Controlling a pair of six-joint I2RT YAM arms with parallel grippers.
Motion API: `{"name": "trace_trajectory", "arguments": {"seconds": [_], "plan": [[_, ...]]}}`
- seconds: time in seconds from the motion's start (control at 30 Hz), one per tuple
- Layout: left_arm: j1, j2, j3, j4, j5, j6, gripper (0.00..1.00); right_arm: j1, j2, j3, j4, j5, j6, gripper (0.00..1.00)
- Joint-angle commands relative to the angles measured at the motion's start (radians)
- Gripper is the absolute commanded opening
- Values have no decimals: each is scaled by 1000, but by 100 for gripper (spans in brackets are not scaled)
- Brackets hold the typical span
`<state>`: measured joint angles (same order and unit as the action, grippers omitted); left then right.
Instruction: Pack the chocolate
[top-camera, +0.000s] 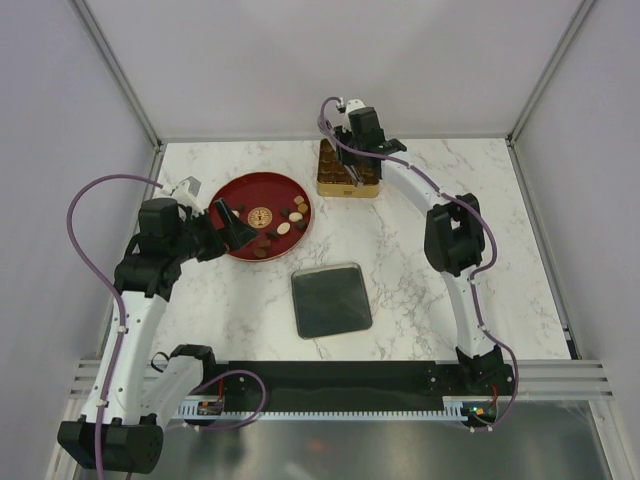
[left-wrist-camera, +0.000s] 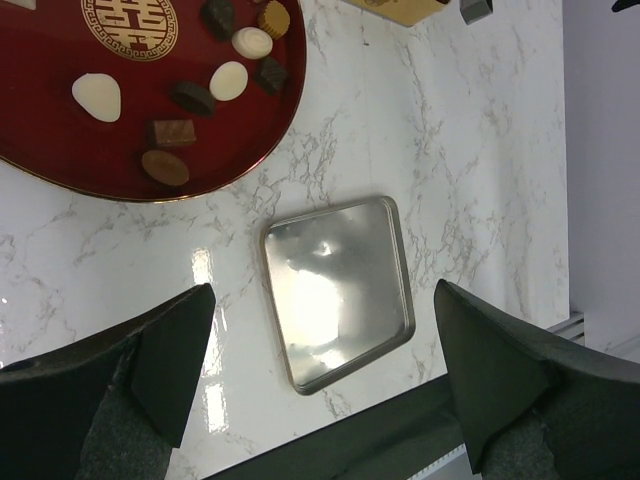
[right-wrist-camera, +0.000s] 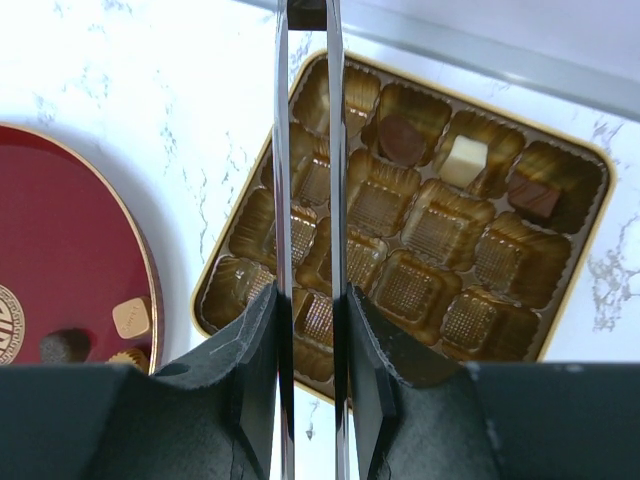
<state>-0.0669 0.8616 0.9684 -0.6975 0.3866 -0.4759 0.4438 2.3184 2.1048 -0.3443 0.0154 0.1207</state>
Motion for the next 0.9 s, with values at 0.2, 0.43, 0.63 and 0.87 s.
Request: {"name": "trace_trajectory", "arguments": {"seconds": [0.2, 0.43, 0.63, 0.87], "plan": [[4, -10, 12, 44, -6, -10, 99, 4, 29, 12, 44, 24, -4, 35], [4, 16, 23, 59, 8, -17, 98, 4, 24, -23, 47, 34, -18, 36], [6, 13, 29, 62, 9, -18, 98, 4, -1, -80, 59, 24, -18, 37], [6, 13, 33, 62, 15, -21, 99, 6, 4, -68, 65, 41, -30, 45]]}}
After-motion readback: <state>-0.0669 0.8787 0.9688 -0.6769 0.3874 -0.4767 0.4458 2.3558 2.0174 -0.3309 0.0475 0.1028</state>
